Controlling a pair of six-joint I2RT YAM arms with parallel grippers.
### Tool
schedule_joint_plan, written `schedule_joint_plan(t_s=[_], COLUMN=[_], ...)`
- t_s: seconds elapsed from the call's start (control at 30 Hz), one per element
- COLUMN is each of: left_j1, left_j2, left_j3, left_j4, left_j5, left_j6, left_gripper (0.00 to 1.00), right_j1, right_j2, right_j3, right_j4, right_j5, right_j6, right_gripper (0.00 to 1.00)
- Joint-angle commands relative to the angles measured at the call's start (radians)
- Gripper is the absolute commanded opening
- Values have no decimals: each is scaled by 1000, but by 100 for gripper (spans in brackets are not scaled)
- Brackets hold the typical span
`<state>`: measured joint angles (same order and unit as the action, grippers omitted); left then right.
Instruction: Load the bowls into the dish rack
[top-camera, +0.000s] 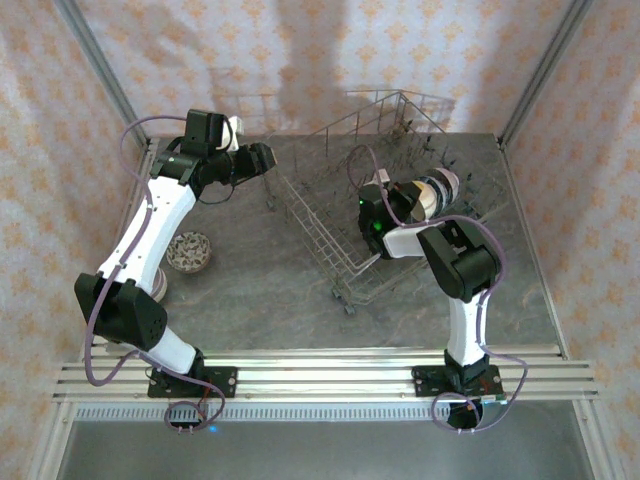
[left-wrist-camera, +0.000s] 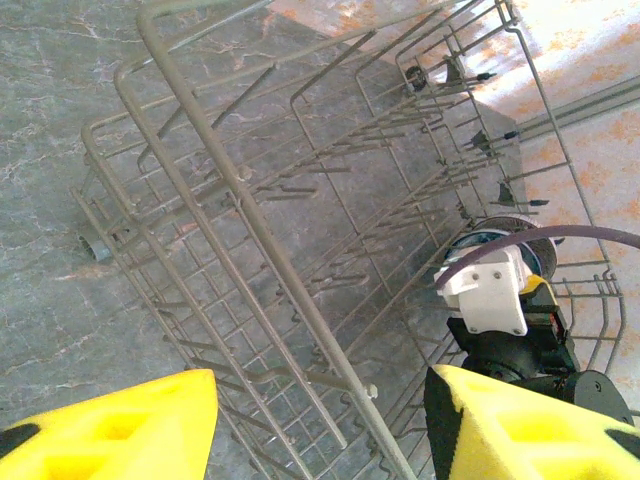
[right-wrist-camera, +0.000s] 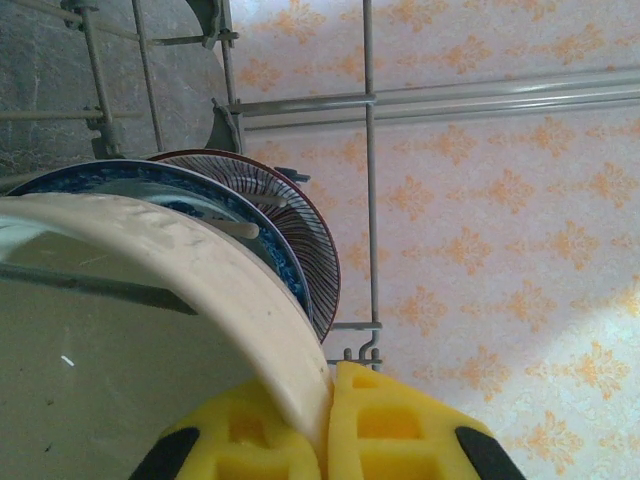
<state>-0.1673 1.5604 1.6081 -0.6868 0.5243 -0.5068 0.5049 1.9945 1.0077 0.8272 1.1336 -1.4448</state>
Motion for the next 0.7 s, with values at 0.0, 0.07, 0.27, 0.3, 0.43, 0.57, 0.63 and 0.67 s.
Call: schedule_joint_plan(t_s=[0.0, 0.07, 0.27, 0.3, 0.43, 0.57, 0.63, 0.67], left_j1=[8, 7, 7, 6, 6, 6, 6, 7], left_j2=[16, 21, 39, 40, 49, 56, 57, 58], left_j3=[13, 18, 39, 41, 50, 57, 61, 62], left_j4=[2, 0, -13, -15, -21, -30, -34, -36], left_j5=[13, 12, 11, 10, 6, 5, 1, -1], left_j6=[-4, -5, -7, -8, -14, -22, -25, -26], left_gripper=[58, 58, 58, 58, 58, 58, 58, 58], right_j1=[-15, -23, -59, -65, -90, -103, -109, -110], right_j2=[21, 8, -25, -23, -25, -26, -32, -36], right_j3=[4, 8, 38, 44, 69, 85, 90, 89], right_j4=[-99, -169, -379, -385, -445, -502, -540, -549], right_j5=[-14, -28, -85, -88, -116, -138, -151, -158], right_j6=[92, 139, 299, 302, 343, 391, 417, 423], right_gripper=[0, 0, 0, 0, 0, 9, 19, 22])
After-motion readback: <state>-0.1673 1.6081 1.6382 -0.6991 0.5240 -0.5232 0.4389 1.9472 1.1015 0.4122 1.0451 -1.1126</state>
